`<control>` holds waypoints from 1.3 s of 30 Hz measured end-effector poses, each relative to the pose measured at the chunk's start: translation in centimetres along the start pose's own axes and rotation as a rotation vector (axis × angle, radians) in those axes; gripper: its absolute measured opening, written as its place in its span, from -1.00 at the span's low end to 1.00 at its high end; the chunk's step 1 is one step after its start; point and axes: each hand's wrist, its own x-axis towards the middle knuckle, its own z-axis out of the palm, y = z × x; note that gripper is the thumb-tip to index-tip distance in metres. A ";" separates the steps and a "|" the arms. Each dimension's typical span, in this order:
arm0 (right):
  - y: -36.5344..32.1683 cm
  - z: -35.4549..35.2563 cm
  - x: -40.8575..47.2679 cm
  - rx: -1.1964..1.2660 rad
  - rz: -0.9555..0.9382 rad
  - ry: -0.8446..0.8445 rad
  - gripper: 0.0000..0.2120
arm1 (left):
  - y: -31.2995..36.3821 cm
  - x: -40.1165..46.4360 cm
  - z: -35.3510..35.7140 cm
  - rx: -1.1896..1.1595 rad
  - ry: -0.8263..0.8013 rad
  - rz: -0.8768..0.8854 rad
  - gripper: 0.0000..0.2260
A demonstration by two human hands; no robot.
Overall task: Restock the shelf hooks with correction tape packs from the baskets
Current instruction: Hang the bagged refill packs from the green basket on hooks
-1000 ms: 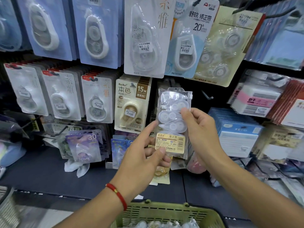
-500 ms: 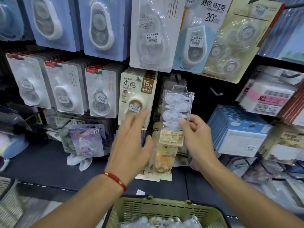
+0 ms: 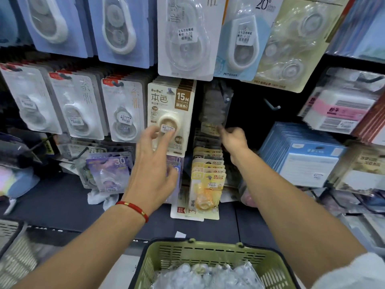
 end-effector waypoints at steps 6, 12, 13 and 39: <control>6.3 -7.2 -9.8 -0.047 -0.260 -0.244 -0.85 | 0.9 -1.4 -1.6 -0.108 -0.243 -0.031 -0.66; 17.3 -12.4 -17.6 -0.721 -0.091 -0.818 -0.93 | 1.9 -7.3 2.2 0.189 -1.115 0.147 -0.66; 19.1 -12.4 -18.1 -0.879 -0.062 -0.888 -0.80 | 2.0 -8.3 3.3 0.237 -1.191 0.156 -0.65; 26.3 -10.3 -20.0 -0.444 0.118 -0.663 -0.68 | 4.6 -20.0 12.5 -0.879 -0.427 -1.296 -0.78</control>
